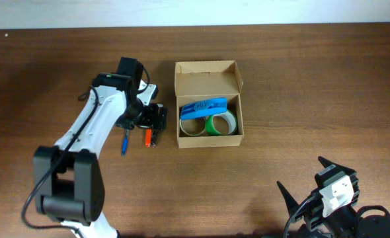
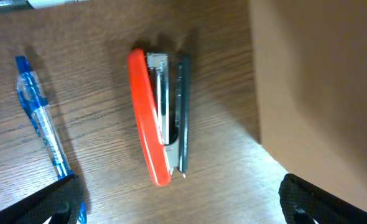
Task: Pack container
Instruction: 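Move the left gripper to the red stapler and grasp it, then lift the red stapler and lower it into the box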
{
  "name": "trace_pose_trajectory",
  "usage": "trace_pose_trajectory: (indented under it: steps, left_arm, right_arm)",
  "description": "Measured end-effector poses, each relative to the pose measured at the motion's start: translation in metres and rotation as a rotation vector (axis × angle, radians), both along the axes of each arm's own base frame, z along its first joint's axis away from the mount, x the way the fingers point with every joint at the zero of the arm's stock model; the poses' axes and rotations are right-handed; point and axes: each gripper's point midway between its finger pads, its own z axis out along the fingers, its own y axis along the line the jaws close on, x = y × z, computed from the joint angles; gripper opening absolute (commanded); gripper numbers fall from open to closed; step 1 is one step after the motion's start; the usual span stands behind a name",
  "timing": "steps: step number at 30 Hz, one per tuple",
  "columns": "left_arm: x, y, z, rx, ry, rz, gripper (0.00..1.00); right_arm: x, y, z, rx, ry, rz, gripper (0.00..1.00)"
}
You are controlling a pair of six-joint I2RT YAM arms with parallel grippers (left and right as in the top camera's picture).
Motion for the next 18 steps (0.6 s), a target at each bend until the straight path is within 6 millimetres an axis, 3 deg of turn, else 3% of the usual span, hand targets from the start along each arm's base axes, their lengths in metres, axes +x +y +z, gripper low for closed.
trace_pose_trajectory:
  steps: [4, 18]
  left_arm:
    - [-0.001, 0.006, -0.017, 0.041, 0.046, 0.032, 1.0]
    - [0.003, 0.01, -0.048, 0.089, 0.119, 0.052, 1.0]
  right_arm:
    - [0.0, 0.0, 0.0, 0.0, 0.0, 0.0, 0.99]
    - [0.0, 0.0, 0.0, 0.001, 0.0, 0.0, 0.99]
